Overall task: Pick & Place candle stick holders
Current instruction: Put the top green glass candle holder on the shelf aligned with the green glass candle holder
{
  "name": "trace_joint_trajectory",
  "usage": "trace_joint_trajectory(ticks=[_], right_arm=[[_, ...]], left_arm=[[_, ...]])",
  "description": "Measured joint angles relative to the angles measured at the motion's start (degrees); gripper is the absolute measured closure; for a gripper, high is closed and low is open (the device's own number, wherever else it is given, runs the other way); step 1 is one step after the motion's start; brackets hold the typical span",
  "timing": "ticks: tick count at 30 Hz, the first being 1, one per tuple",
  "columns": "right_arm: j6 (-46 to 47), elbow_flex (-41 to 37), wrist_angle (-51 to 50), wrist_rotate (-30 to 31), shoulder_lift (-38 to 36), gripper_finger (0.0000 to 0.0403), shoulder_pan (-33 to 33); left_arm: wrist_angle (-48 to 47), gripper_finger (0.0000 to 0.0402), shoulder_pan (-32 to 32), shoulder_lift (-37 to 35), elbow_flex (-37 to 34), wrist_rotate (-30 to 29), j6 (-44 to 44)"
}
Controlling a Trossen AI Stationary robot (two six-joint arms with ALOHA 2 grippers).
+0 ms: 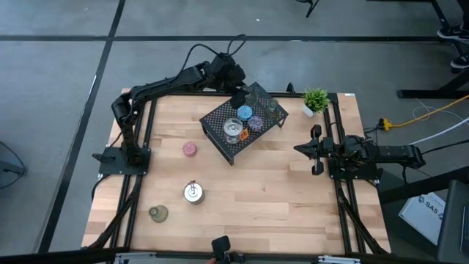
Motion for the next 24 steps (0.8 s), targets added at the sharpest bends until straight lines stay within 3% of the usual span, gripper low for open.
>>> trace_joint_trajectory(ticks=[24], right_arm=[[0.01,0.01,0.0,0.01,0.0,0.0402,-0.01]], left_arm=[[-6.3,0.0222,0.39,0.62,3.32,-4.37,2.49]])
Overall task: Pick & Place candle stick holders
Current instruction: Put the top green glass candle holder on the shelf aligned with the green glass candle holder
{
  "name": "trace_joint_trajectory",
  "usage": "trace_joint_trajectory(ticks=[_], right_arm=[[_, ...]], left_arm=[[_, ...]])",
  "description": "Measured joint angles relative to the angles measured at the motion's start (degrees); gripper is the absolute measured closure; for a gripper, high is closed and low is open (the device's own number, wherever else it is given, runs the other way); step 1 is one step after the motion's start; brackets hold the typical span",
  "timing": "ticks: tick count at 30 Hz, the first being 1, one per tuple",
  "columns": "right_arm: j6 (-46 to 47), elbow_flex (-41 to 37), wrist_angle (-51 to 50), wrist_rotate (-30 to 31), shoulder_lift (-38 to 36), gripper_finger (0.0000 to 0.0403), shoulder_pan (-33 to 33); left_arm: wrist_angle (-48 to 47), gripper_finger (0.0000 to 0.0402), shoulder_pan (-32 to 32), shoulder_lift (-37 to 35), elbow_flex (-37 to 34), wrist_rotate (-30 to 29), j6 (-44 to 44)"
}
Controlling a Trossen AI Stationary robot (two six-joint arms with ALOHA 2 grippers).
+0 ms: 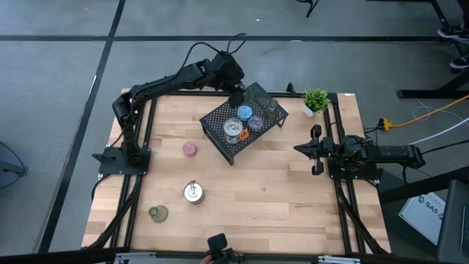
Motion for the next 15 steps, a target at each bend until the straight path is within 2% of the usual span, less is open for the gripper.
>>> trace_joint_trajectory(ticks=[15], right_arm=[[-0.01,0.0,0.01,0.0,0.0,0.0402,0.0]], left_arm=[[0.23,0.0222,-0.01,0.31,0.0,0.48,0.0]])
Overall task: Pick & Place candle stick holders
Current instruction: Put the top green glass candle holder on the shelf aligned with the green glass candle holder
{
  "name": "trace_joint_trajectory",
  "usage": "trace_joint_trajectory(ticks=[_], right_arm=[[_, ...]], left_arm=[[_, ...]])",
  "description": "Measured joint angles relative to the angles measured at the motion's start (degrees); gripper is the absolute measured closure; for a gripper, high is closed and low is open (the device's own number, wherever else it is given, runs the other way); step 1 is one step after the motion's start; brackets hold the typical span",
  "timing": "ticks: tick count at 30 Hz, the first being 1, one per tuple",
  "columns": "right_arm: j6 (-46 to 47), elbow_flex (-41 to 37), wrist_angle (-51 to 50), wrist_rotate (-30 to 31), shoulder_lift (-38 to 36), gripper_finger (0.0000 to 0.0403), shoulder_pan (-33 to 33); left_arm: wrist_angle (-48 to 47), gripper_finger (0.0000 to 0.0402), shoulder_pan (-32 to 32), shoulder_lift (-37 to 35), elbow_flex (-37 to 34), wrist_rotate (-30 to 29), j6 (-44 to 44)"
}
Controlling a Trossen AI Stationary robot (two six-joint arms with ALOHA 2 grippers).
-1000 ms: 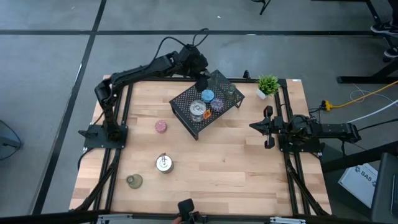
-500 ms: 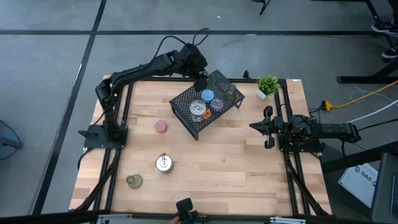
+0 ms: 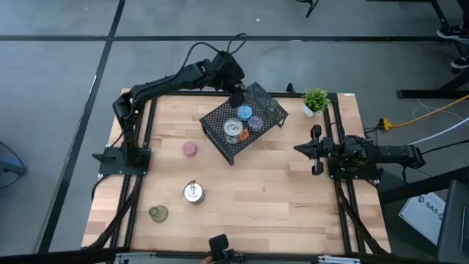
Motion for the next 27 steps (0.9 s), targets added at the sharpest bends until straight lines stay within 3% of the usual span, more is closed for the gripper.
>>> trace_joint_trajectory(ticks=[27], right_arm=[[0.01,-0.01,-0.02,0.0,0.0,0.0402,-0.01]], left_arm=[[0.73,0.0207,-0.16,-0.07,-1.48,0.08,-1.04]])
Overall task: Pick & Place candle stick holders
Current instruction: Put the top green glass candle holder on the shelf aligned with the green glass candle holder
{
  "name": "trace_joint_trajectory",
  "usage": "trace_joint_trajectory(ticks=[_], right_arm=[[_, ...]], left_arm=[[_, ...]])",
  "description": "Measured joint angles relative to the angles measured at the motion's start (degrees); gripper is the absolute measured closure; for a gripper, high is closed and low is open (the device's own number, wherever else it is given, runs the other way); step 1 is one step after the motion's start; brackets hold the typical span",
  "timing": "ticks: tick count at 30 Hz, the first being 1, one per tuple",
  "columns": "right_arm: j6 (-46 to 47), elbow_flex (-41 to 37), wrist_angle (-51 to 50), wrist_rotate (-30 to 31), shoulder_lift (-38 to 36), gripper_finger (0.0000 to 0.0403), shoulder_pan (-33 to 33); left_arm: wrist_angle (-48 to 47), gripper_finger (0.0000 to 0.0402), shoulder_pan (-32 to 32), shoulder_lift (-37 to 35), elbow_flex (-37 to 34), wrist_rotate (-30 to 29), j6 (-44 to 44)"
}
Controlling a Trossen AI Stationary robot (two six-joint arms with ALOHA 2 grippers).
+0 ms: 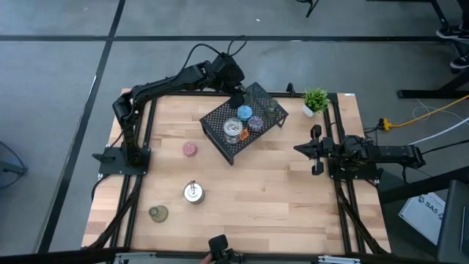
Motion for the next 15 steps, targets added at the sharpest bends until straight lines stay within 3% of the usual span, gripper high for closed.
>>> trace_joint_trajectory(ticks=[15], right_arm=[[0.01,0.01,0.02,0.01,0.0,0.0402,0.0]], left_arm=[[2.18,0.0152,0.0,0.08,0.33,-0.06,-0.12]])
